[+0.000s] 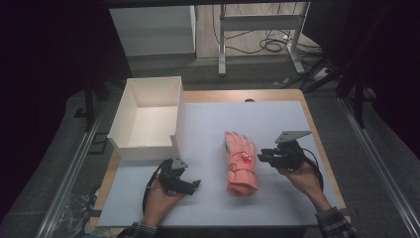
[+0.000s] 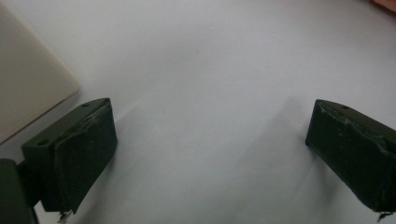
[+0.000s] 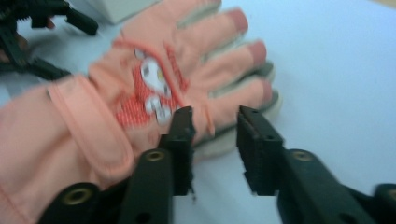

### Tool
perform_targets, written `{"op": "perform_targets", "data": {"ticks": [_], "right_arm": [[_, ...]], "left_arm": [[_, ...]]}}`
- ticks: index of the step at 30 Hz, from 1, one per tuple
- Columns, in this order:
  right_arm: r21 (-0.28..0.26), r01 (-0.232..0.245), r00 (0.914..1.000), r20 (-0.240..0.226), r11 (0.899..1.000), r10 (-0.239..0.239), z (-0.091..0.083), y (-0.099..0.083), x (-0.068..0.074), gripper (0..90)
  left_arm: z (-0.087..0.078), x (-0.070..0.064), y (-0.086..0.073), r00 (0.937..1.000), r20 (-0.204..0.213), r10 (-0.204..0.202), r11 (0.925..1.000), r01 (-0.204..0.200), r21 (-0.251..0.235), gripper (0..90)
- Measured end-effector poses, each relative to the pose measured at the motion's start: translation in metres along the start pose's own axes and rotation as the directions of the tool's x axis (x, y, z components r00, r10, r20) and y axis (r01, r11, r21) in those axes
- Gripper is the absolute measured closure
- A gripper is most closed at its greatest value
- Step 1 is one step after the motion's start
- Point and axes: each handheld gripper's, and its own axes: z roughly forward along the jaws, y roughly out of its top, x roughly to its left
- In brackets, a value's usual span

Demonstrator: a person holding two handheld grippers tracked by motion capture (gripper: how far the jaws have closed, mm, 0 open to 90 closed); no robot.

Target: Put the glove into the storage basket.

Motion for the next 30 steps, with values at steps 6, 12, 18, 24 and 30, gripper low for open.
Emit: {"op": "perform_targets", "data": {"ticks": [6, 12, 18, 24, 30], "right_arm": [[0.008, -0.02, 0.9995, -0.024, 1.0, 0.021, 0.004, -0.028, 0.009, 84.8], [0.037, -0.021, 0.9978, -0.062, 0.999, 0.023, 0.011, -0.056, 0.029, 87.8], [0.047, -0.017, 0.9953, -0.094, 0.999, 0.021, 0.017, -0.063, 0.039, 87.8], [0.052, 0.005, 0.9939, -0.111, 0.999, 0.001, 0.028, -0.06, 0.05, 87.8], [0.055, 0.019, 0.9911, -0.133, 0.998, -0.011, 0.037, -0.056, 0.058, 87.7]], "left_arm": [[0.0, 0.0, 0.0, 1.0, 0.001, -0.003, 1.0, 0.003, 0.0, 1.8], [0.0, 0.0, 0.0, 1.0, 0.001, -0.002, 1.0, 0.002, 0.0, 1.8], [0.0, 0.0, 0.0, 1.0, 0.001, -0.002, 1.0, 0.002, 0.0, 1.8], [0.0, 0.0, 0.0, 1.0, 0.001, -0.002, 1.0, 0.002, 0.0, 1.8], [0.0, 0.0, 0.0, 1.0, 0.001, -0.002, 1.0, 0.002, 0.0, 1.8]]}}
